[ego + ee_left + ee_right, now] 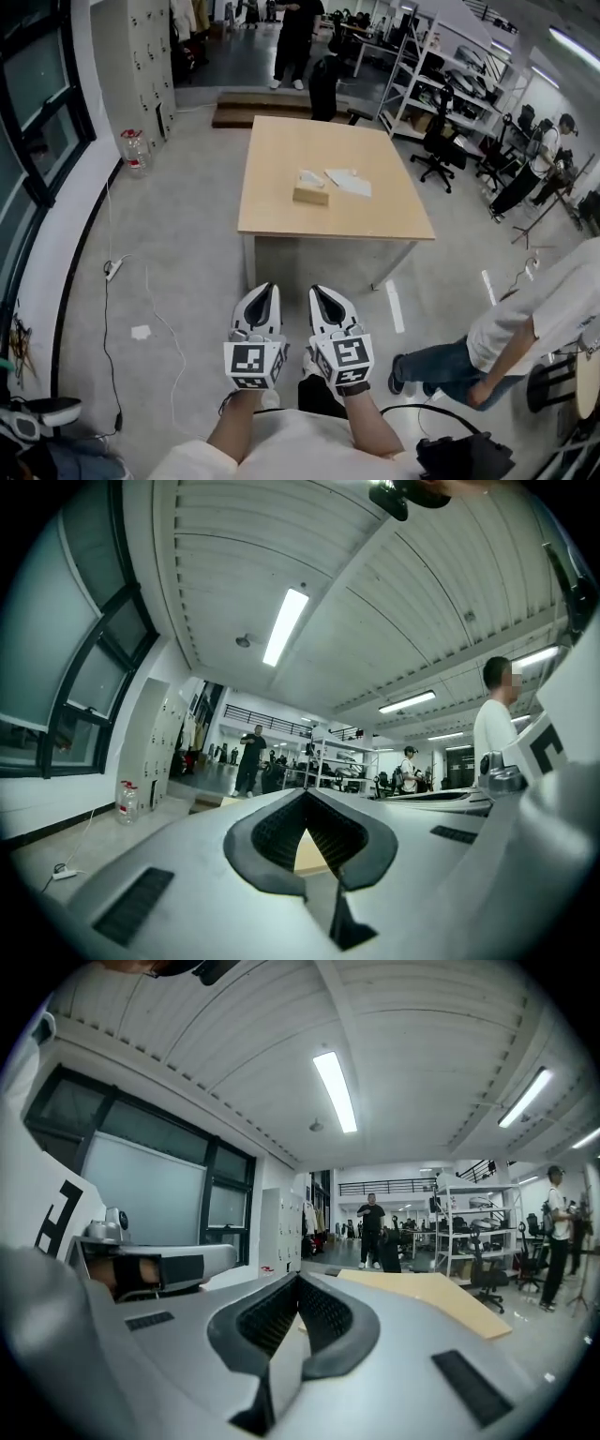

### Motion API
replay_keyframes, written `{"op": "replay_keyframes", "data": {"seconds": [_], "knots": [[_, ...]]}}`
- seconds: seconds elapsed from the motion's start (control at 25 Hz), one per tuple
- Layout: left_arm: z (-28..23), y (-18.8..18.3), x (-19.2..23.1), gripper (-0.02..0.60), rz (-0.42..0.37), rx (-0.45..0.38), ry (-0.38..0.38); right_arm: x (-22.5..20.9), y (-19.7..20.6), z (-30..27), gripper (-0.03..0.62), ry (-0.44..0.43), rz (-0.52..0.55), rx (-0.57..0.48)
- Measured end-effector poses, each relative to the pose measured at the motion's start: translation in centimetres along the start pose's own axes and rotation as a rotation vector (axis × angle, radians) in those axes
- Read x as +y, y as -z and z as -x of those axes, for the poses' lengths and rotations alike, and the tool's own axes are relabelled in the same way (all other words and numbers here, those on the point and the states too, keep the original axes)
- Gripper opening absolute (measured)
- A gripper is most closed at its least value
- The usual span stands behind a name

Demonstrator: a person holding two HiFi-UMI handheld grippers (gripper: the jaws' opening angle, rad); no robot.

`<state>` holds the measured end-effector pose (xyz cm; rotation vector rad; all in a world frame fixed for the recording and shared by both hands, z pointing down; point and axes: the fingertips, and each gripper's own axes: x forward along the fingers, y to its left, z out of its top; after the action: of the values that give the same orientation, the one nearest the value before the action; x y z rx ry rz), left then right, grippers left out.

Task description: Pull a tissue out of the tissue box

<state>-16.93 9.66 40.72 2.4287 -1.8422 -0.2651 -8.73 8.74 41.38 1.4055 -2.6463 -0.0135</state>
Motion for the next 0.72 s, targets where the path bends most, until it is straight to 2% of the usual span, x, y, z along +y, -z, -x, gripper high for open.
{"op": "replay_keyframes", "data": {"seconds": [0.12,0.28,0.56,0.72], "knots": [[-2.9,0.3,0.0,0.002,-0.006,0.012,0.0,-2.2,0.5,-1.5,-0.002,0.005,-0.022,0.011],[-8.8,0.4,-0.3,0.002,-0.031,0.01,0.007,-7.3,0.0,-5.1,-0.003,0.015,-0.036,-0.003],[-21.9,-0.5,-2.4,0.002,-0.07,-0.008,0.022,-18.7,-3.2,-12.0,-0.003,0.02,-0.041,-0.063],[-27.9,-0.2,-3.1,0.002,-0.091,-0.006,0.007,-24.6,-2.6,-15.1,-0.003,0.034,-0.07,-0.056]]}}
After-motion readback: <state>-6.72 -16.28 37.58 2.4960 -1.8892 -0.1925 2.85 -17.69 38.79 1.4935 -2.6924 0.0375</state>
